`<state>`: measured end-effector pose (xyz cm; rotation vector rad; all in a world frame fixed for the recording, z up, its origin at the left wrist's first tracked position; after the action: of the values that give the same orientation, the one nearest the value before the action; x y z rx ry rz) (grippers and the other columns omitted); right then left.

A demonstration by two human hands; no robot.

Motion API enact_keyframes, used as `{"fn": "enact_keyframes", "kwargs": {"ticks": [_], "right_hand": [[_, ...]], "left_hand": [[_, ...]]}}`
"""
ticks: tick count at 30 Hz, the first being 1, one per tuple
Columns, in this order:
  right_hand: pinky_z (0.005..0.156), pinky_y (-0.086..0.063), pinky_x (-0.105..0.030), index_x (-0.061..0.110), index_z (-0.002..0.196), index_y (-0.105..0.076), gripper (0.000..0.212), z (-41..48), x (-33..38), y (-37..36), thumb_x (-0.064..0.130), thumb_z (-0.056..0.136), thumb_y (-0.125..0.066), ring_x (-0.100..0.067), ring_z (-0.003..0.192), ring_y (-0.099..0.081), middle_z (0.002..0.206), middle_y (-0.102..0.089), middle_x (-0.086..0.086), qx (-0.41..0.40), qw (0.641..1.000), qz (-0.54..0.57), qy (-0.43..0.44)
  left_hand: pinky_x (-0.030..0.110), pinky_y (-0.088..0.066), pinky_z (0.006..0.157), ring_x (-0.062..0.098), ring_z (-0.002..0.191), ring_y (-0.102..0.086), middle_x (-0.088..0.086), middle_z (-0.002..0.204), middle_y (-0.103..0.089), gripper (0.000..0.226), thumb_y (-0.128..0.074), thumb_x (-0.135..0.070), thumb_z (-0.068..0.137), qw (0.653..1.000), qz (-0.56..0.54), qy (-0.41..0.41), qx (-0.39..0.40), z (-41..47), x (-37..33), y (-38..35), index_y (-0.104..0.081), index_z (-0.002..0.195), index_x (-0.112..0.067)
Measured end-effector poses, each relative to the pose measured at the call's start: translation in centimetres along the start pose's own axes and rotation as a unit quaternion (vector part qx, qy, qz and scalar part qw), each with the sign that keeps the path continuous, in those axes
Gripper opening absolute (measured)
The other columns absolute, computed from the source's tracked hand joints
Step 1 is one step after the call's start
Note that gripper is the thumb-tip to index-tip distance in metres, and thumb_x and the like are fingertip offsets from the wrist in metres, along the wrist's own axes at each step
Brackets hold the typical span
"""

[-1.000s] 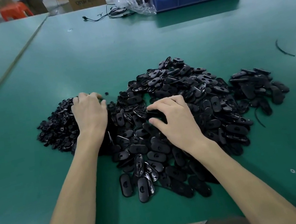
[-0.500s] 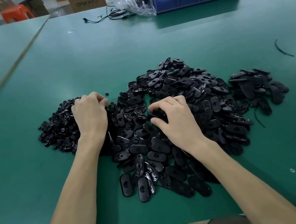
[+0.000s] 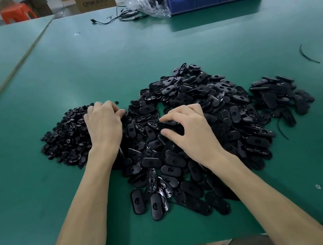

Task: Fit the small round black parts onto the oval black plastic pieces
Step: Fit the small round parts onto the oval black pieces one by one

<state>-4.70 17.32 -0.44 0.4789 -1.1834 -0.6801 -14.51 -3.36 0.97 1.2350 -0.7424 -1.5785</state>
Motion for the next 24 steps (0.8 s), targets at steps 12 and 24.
{"fn": "enact_keyframes", "kwargs": {"ticks": [12, 24], "right_hand": [[0.11, -0.039, -0.029, 0.022, 0.107, -0.077, 0.014, -0.1, -0.22, -0.05, 0.017, 0.095, -0.074, -0.006, 0.119, -0.04, 0.114, -0.069, 0.013, -0.004, 1.0, -0.014, -0.002], [0.09, -0.041, -0.007, 0.021, 0.107, -0.075, 0.011, -0.08, 0.26, 0.74, 0.014, 0.099, -0.071, -0.007, 0.115, -0.051, 0.093, -0.056, 0.03, -0.04, 0.994, 0.09, -0.047]], "left_hand": [[0.047, -0.032, 0.101, 0.038, 0.119, -0.047, 0.018, 0.119, -0.062, 0.027, -0.058, -0.027, 0.106, 1.0, 0.021, 0.004, 0.005, 0.05, 0.26, -0.59, -0.067, 0.111, -0.003], [0.045, -0.028, 0.095, 0.033, 0.111, -0.056, 0.009, 0.105, -0.067, 0.025, -0.071, -0.044, 0.095, 0.999, -0.009, 0.002, 0.042, 0.34, 0.43, 0.21, -0.069, 0.095, -0.019]]}}
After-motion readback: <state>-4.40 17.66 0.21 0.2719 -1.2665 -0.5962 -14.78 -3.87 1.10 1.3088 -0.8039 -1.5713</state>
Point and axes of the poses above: each hand's wrist, its own z-axis towards the middle knuckle, its own y-axis out of the back of the hand, x = y × z, the point moved 3 cm from there along z, towards the middle knuckle
